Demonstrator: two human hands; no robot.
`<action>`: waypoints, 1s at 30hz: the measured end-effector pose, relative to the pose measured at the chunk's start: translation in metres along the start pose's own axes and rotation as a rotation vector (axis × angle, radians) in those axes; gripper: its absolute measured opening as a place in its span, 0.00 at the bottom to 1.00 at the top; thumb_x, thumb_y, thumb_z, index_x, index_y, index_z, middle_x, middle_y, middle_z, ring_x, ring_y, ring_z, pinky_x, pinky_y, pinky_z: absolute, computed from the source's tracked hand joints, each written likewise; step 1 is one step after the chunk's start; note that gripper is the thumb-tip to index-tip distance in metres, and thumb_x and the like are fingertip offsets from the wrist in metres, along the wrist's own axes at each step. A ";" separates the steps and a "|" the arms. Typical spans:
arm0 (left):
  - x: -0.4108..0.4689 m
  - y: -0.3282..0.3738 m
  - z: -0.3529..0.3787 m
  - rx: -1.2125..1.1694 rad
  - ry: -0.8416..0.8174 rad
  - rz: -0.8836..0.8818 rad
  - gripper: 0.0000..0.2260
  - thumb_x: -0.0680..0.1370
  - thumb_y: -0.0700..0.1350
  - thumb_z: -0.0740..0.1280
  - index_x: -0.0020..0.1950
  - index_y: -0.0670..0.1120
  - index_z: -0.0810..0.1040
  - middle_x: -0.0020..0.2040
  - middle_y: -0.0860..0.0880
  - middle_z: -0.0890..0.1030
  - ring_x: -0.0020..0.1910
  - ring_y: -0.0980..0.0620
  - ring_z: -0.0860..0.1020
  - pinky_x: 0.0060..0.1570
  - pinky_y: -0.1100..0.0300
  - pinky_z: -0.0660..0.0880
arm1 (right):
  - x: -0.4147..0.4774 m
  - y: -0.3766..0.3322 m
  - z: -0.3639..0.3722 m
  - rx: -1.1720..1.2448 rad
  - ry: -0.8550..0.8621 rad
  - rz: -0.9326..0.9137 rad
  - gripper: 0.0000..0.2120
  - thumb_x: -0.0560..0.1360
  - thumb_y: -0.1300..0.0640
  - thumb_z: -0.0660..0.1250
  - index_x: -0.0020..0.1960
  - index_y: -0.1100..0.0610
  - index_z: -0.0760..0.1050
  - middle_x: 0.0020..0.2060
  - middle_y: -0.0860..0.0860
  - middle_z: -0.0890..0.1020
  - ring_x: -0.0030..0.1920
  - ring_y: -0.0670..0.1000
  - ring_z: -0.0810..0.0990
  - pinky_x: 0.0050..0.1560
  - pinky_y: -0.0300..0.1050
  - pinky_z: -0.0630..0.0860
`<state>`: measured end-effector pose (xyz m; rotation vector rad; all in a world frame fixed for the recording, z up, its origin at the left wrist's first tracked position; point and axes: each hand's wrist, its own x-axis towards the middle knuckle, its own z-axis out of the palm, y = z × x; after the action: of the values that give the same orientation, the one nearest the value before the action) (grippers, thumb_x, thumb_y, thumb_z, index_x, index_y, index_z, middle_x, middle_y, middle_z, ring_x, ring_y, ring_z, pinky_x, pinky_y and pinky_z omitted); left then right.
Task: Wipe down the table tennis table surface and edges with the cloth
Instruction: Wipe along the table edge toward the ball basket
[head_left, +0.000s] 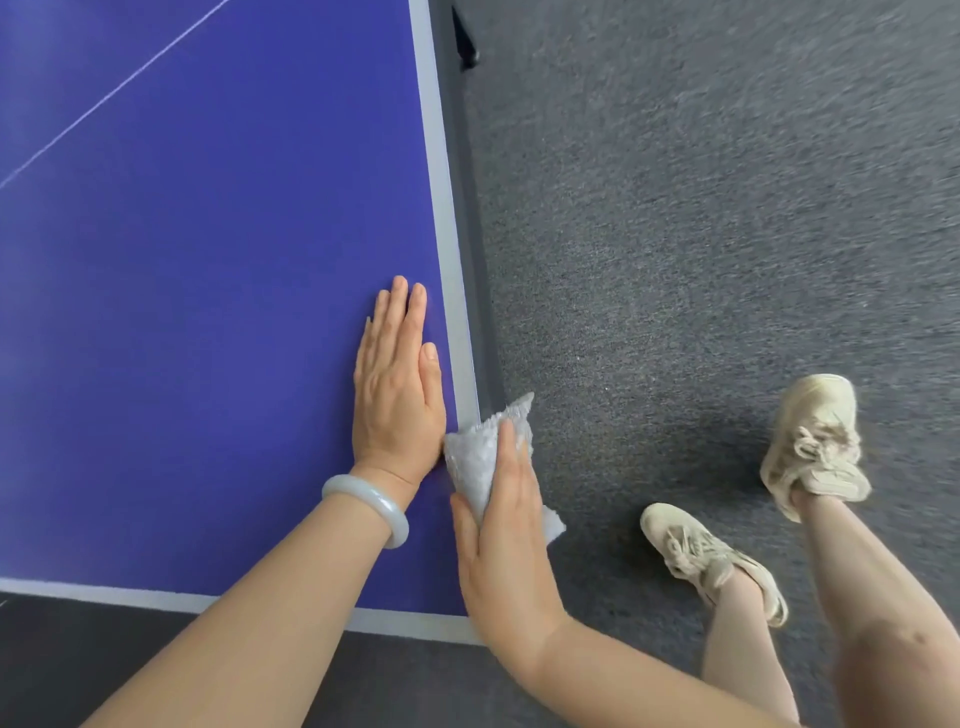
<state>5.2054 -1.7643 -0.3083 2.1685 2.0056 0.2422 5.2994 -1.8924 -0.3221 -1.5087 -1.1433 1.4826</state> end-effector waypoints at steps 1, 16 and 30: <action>0.000 0.000 0.000 -0.006 -0.002 -0.004 0.23 0.84 0.44 0.49 0.79 0.44 0.58 0.80 0.48 0.56 0.80 0.53 0.51 0.77 0.50 0.52 | 0.011 -0.003 -0.001 0.027 0.028 -0.011 0.34 0.83 0.57 0.59 0.77 0.47 0.37 0.80 0.49 0.44 0.79 0.43 0.40 0.79 0.45 0.44; -0.001 0.000 -0.001 0.000 -0.011 -0.022 0.23 0.83 0.44 0.49 0.79 0.44 0.59 0.80 0.48 0.56 0.80 0.53 0.51 0.78 0.53 0.50 | 0.059 -0.012 -0.006 0.153 0.059 0.048 0.31 0.82 0.47 0.58 0.80 0.51 0.49 0.79 0.50 0.55 0.78 0.46 0.52 0.76 0.42 0.50; 0.042 -0.004 -0.024 -0.070 0.094 0.042 0.15 0.81 0.43 0.55 0.62 0.45 0.78 0.64 0.49 0.76 0.62 0.53 0.71 0.65 0.61 0.66 | 0.095 -0.027 -0.023 0.153 -0.102 0.155 0.31 0.80 0.39 0.50 0.80 0.41 0.43 0.71 0.42 0.59 0.73 0.48 0.64 0.71 0.49 0.65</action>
<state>5.1995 -1.7216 -0.2856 2.1960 1.9692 0.4220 5.3140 -1.7926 -0.3287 -1.4570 -0.9644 1.7282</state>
